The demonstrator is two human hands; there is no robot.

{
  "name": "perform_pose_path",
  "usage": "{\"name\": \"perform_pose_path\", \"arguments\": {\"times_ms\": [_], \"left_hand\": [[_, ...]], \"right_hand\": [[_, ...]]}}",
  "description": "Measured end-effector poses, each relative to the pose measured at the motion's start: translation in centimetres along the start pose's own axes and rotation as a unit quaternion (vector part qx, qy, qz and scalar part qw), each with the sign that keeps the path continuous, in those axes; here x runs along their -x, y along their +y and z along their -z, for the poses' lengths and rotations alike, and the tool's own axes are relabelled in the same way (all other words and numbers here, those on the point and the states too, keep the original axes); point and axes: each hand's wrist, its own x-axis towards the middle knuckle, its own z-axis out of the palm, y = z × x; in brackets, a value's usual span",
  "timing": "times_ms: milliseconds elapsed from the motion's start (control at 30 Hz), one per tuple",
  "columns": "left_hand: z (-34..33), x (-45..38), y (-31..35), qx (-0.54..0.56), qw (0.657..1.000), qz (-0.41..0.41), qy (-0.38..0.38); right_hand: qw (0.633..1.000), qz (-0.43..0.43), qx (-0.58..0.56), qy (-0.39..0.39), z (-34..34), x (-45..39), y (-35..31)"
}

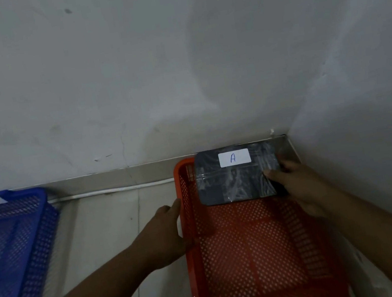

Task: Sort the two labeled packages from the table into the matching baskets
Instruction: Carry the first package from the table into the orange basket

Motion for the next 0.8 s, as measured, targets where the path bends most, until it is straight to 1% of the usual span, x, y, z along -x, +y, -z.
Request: {"name": "perform_pose_path", "arguments": {"times_ms": [200, 400, 500, 700, 800], "left_hand": [[-0.9, -0.3, -0.5, -0.042, 0.997, 0.031, -0.061], [-1.2, -0.4, -0.7, -0.032, 0.994, -0.025, -0.104], [-1.5, -0.6, -0.8, -0.026, 0.994, -0.034, -0.101], [-1.7, -0.6, -1.2, -0.025, 0.995, -0.032, -0.086], [-1.6, -0.6, -1.0, -0.020, 0.995, -0.043, -0.089]], "right_hand": [[0.997, -0.012, 0.076, 0.029, -0.3, -0.5, 2.4], [0.990, -0.019, 0.134, 0.033, -0.5, -0.9, 3.3], [0.985, -0.006, 0.168, 0.042, -0.9, -1.3, 3.9], [0.963, 0.021, 0.254, 0.085, -2.0, -1.5, 4.8], [0.943, 0.064, 0.311, 0.095, -2.5, -0.7, 4.3]]}}
